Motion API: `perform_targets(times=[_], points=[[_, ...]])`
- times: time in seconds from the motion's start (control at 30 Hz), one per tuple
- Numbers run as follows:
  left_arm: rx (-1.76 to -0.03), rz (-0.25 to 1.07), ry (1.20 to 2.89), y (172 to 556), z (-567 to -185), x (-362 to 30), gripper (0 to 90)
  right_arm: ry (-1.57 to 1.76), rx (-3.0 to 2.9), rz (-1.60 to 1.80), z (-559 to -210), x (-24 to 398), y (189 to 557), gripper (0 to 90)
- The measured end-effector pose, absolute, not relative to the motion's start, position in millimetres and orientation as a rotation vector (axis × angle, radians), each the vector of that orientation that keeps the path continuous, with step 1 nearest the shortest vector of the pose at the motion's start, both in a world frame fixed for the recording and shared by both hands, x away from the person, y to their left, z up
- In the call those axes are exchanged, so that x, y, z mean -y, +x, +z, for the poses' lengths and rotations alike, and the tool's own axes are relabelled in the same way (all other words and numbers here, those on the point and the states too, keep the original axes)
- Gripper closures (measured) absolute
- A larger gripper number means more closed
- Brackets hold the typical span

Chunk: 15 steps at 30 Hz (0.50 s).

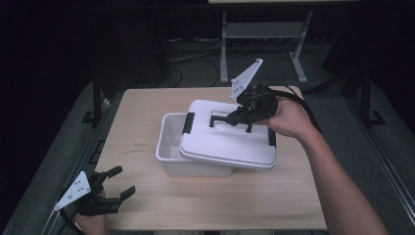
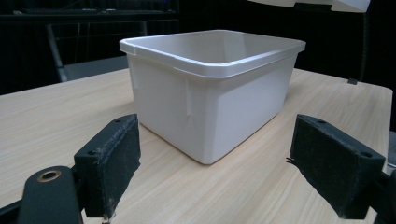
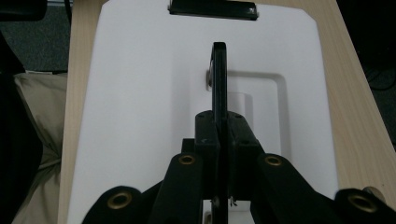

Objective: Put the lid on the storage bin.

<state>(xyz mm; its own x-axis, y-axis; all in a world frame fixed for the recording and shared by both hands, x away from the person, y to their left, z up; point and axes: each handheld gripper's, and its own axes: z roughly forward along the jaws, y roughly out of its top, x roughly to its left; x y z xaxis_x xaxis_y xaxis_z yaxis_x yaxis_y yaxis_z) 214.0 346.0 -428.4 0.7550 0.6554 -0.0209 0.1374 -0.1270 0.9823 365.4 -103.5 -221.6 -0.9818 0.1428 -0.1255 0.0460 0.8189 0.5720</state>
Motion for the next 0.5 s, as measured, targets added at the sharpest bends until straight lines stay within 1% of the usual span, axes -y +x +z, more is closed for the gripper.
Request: perform_targets(times=[0.5], points=[[-0.636,0.492,1.673,215,-429,-344,15.7,0.099,-2.863,0.898,-224,72,375,84.5]])
